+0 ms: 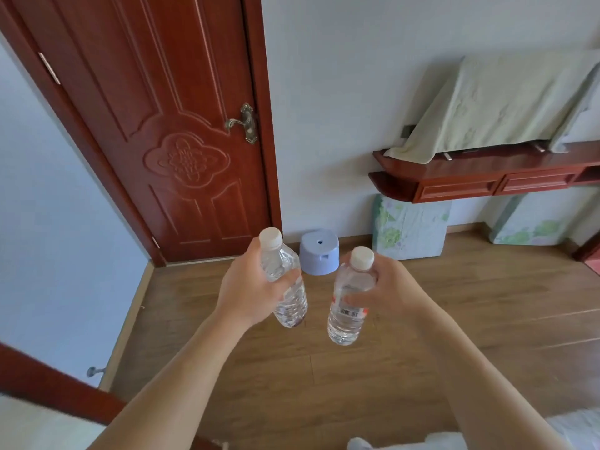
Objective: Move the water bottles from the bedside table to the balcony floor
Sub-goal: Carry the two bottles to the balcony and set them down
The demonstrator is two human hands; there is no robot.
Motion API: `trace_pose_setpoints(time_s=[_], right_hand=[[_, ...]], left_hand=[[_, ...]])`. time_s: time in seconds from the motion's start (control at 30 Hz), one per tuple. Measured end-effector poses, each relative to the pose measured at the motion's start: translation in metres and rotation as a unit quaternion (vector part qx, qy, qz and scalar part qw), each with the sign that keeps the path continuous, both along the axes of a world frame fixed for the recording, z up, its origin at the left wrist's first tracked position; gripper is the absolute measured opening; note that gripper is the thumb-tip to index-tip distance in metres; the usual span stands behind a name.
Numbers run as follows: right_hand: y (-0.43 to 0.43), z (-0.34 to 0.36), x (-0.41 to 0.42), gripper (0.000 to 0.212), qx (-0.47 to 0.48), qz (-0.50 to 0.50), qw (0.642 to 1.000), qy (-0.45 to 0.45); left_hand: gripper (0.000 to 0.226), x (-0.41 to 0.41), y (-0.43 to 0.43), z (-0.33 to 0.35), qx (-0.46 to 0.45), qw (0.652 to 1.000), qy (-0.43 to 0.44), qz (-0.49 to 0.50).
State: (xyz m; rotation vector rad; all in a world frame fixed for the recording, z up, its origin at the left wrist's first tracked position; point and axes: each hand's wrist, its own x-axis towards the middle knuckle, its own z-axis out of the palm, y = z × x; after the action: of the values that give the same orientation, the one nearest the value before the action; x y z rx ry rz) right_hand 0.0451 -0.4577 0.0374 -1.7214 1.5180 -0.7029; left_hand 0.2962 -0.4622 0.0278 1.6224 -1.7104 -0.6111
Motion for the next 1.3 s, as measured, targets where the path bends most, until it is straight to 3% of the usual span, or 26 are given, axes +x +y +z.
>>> trace_pose_setpoints(time_s=[0.27,0.5,0.63,0.93,1.17,1.3], right_hand=[[-0.110,0.016,0.011,0.056,-0.015,-0.005,1.000,0.007],[-0.203,0.019,0.010,0.059,-0.008,-0.054,0.997,0.046],[-0.236,0.025,-0.007,0.060,-0.026,-0.129,0.991,0.018],[-0.252,0.023,-0.108,0.058,-0.040,-0.309,0.950,-0.011],[-0.253,0.007,-0.221,0.041,-0.050,-0.399,0.916,-0.017],[-0.267,0.008,-0.280,0.044,-0.060,-0.424,0.904,-0.004]], left_hand=[[0.049,0.014,-0.105,0.001,-0.002,1.000,0.017,0.009],[0.049,0.010,-0.233,-0.001,0.005,0.997,0.046,-0.061],[0.054,-0.015,-0.306,0.006,-0.007,0.992,0.043,-0.122],[0.046,-0.158,-0.390,0.005,-0.007,0.958,0.058,-0.282],[0.040,-0.300,-0.425,0.000,-0.015,0.916,0.026,-0.399],[0.047,-0.365,-0.451,0.003,-0.027,0.905,0.025,-0.424]])
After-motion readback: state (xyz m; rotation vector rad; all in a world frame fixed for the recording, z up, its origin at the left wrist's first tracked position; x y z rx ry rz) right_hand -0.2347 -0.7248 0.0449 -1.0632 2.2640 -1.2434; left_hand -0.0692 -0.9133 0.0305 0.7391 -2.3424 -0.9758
